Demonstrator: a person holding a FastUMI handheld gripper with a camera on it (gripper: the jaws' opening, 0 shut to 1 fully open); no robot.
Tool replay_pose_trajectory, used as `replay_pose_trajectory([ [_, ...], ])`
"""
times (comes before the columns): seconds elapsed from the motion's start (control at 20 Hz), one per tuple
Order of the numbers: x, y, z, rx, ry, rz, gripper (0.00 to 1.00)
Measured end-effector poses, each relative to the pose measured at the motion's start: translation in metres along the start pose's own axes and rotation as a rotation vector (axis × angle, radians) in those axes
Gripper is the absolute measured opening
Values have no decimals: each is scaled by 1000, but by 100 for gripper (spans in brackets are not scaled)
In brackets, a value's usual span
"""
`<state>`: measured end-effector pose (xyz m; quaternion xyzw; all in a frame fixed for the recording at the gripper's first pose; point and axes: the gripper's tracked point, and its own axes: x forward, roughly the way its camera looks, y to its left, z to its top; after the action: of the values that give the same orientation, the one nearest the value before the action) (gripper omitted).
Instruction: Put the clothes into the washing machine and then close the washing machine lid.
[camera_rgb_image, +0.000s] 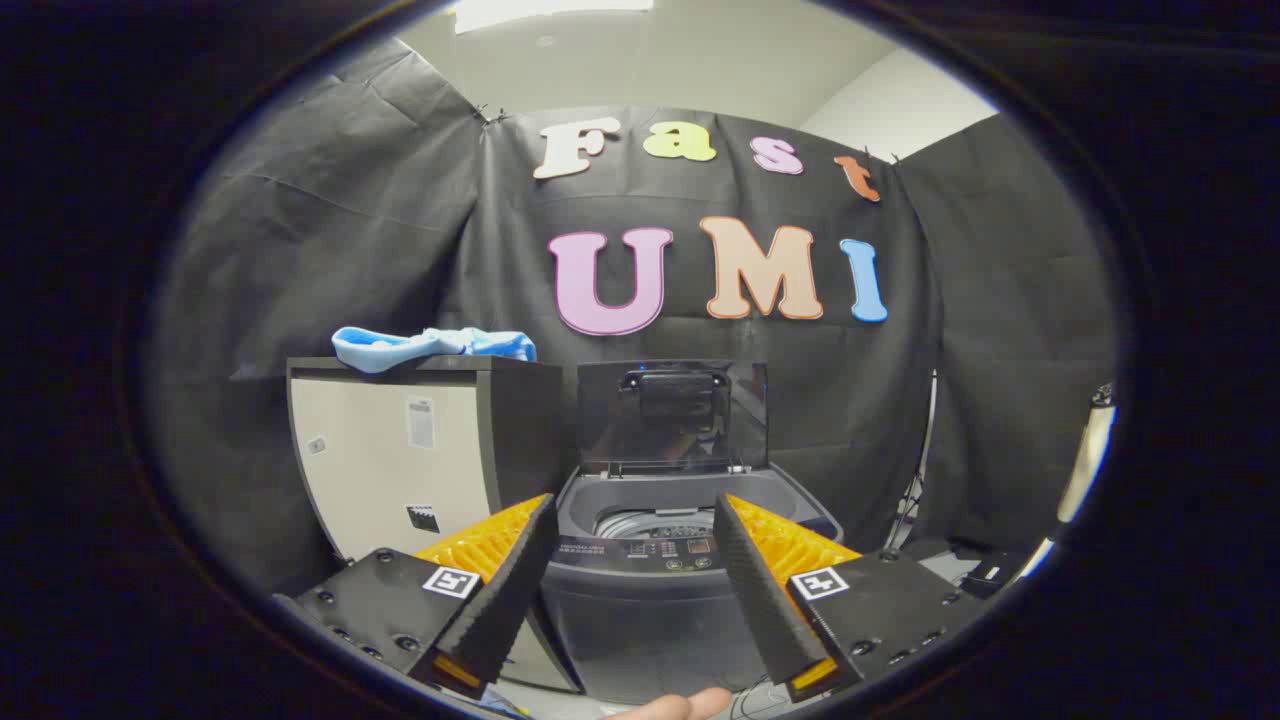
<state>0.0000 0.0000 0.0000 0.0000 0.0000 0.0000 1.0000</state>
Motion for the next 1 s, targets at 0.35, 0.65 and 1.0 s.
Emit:
replay_pose_trajectory([
  [0.35, 4, 17, 7, -28, 0, 30, 97],
  [0.65, 6, 14, 1, -25, 29, 7, 97],
  [1.0, 3, 24, 15, -3, 36, -21, 97],
])
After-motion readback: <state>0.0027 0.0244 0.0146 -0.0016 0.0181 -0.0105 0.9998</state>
